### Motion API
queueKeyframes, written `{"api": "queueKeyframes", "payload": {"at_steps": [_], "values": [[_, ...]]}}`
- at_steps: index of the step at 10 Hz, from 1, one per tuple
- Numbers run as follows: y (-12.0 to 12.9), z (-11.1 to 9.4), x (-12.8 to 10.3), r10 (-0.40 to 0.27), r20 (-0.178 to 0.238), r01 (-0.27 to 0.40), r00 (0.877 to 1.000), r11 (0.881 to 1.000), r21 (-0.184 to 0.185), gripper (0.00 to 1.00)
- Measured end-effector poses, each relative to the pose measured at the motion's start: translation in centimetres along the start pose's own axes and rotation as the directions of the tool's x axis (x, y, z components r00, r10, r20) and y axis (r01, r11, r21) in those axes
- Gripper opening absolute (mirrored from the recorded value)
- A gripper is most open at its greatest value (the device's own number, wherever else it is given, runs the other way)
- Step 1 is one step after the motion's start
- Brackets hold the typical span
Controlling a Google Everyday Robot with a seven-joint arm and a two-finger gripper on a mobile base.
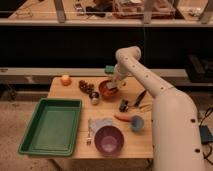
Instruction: Wipe red bowl with eraser
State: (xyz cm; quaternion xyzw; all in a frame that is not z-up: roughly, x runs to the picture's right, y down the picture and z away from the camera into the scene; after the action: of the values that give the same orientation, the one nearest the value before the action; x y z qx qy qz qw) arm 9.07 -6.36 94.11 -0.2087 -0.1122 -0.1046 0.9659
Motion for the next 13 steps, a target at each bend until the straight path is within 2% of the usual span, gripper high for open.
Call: {"api": "queueKeyframes", "payload": {"at_steps": [3,5,7,10,12,13], "values": [[-2.0,0.7,-0.5,0.026,0.008,-0.026,1.0,1.0,0.009,0.0],[-2.9,1.4,-2.2,0.015,0.017,-0.015,1.0,1.0,0.005,0.0],[-3.4,2.3,-4.9,-0.025,0.029,0.025,0.999,1.0,-0.009,0.0],[-1.2,2.3,-7.2,-0.11,0.037,0.111,0.993,0.993,-0.028,0.0],[0.6,1.9,-7.3,-0.128,0.035,0.129,0.991,0.991,-0.035,0.0],[1.6,1.7,-6.1,-0.121,0.027,0.122,0.992,0.992,-0.04,0.0]]}}
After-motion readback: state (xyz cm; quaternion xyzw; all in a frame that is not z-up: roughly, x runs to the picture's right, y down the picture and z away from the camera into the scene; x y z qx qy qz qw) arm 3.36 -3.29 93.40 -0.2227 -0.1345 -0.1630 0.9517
